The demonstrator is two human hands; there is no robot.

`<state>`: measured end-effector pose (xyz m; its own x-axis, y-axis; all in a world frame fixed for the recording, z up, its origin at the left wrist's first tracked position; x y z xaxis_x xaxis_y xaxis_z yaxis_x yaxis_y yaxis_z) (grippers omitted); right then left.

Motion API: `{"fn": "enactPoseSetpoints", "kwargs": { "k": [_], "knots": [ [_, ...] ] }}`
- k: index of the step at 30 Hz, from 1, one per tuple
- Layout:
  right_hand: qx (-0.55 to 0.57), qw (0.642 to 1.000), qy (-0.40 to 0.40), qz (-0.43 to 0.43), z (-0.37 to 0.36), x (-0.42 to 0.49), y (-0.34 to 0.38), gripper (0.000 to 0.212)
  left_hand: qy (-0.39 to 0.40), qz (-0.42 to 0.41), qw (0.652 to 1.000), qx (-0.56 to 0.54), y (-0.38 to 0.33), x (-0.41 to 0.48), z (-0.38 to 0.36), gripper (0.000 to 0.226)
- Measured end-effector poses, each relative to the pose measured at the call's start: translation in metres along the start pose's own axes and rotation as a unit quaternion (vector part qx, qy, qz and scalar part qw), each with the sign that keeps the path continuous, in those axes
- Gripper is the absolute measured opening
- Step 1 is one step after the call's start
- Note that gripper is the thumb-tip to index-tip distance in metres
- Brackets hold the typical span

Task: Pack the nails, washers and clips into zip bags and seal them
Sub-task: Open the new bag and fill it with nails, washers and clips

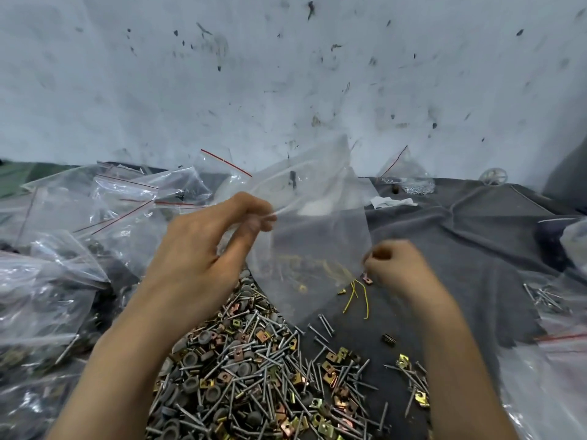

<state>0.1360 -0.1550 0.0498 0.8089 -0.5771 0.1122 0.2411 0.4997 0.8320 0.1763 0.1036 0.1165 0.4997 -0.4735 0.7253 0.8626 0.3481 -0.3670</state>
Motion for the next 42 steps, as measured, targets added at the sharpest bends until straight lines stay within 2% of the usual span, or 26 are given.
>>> {"fn": "enactPoseSetpoints", "kwargs": {
  "k": [2,3,5,7,9,12,13,15,18,20,21,22,23,24,26,28,31,34,36,37,40,42],
  "knots": [
    [0.151,0.98,-0.099,0.081,0.022,-0.014,0.023,0.018,-0.017,-0.003,1.0,0.008,0.001,0.001,0.001,0.018],
    [0.206,0.959,-0.139,0.135,0.032,-0.024,0.037,0.023,-0.021,-0.01,1.0,0.013,0.001,0.002,0.0,0.018],
    [0.281,0.907,-0.185,0.253,0.046,-0.046,0.065,0.019,-0.007,-0.041,0.999,0.026,-0.002,0.002,-0.003,0.018],
    [0.282,0.875,-0.187,0.346,0.05,-0.07,0.087,0.014,0.023,-0.069,0.997,0.024,-0.005,0.0,-0.007,0.018],
    [0.21,0.883,-0.177,0.381,0.045,-0.084,0.1,0.014,0.05,-0.078,0.996,0.01,-0.007,-0.001,-0.01,0.018],
    [0.052,0.911,-0.156,0.377,0.039,-0.084,0.101,0.011,0.057,-0.077,0.995,-0.008,-0.009,-0.003,-0.011,0.017],
    [0.032,0.919,-0.153,0.363,0.039,-0.081,0.099,0.015,0.051,-0.078,0.996,-0.009,-0.009,-0.003,-0.011,0.017],
    [0.083,0.922,-0.169,0.339,0.042,-0.077,0.093,0.019,0.033,-0.075,0.997,0.0,-0.009,-0.002,-0.01,0.017],
    [0.201,0.898,-0.27,0.283,0.046,-0.065,0.081,0.012,-0.002,-0.048,0.998,0.026,-0.006,-0.001,-0.009,0.016],
    [0.177,0.906,-0.317,0.217,0.043,-0.048,0.065,0.016,-0.024,-0.025,0.999,0.042,-0.004,0.0,-0.008,0.015],
    [0.133,0.932,-0.294,0.165,0.041,-0.039,0.054,0.017,-0.033,-0.013,0.998,0.047,-0.002,0.0,-0.008,0.014],
    [0.07,0.965,-0.229,0.106,0.036,-0.03,0.043,0.015,-0.04,-0.002,0.998,0.05,-0.001,0.0,-0.007,0.015],
    [0.008,0.99,-0.13,0.045,0.028,-0.023,0.032,0.01,-0.046,0.007,0.998,0.052,0.001,-0.001,-0.007,0.015],
    [-0.045,0.999,-0.019,-0.011,0.017,-0.018,0.022,0.006,-0.052,0.013,0.997,0.054,0.001,-0.001,-0.006,0.015],
    [-0.114,0.976,0.158,-0.093,-0.01,-0.016,0.008,0.003,-0.06,0.025,0.996,0.055,0.003,0.0,-0.004,0.015],
    [-0.159,0.952,0.236,-0.114,-0.039,-0.017,0.003,0.011,-0.06,0.036,0.996,0.057,0.004,0.0,-0.003,0.017],
    [-0.221,0.939,0.245,-0.097,-0.069,-0.016,-0.001,0.023,-0.054,0.046,0.996,0.049,0.004,0.0,-0.003,0.02],
    [-0.274,0.931,0.233,-0.062,-0.079,-0.014,-0.003,0.009,-0.052,0.046,0.997,0.043,0.004,0.0,-0.003,0.021],
    [-0.283,0.93,0.229,-0.056,-0.079,-0.013,-0.003,0.027,-0.049,0.041,0.997,0.038,0.004,-0.001,-0.004,0.022],
    [-0.276,0.933,0.226,-0.054,-0.075,-0.013,-0.001,0.028,-0.046,0.038,0.998,0.035,0.004,-0.001,-0.005,0.022],
    [-0.199,0.956,0.216,-0.016,-0.049,-0.018,0.016,0.006,-0.037,0.029,0.998,0.031,0.003,-0.002,-0.005,0.02],
    [-0.093,0.961,0.259,0.022,-0.02,-0.03,0.033,0.01,-0.033,0.018,0.999,0.035,0.003,-0.002,-0.005,0.019]
  ]
}}
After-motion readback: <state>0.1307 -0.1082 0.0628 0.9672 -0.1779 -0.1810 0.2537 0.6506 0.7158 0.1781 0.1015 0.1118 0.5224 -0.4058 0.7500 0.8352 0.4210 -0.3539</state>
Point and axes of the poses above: each hand's wrist, its own x-axis towards the middle knuckle, its own z-axis out of the back of the hand, y = z × x, the point moved 1 cm from there along x, towards the middle knuckle, and after that the axes turned 5 degrees about x, right-handed, at the moved point
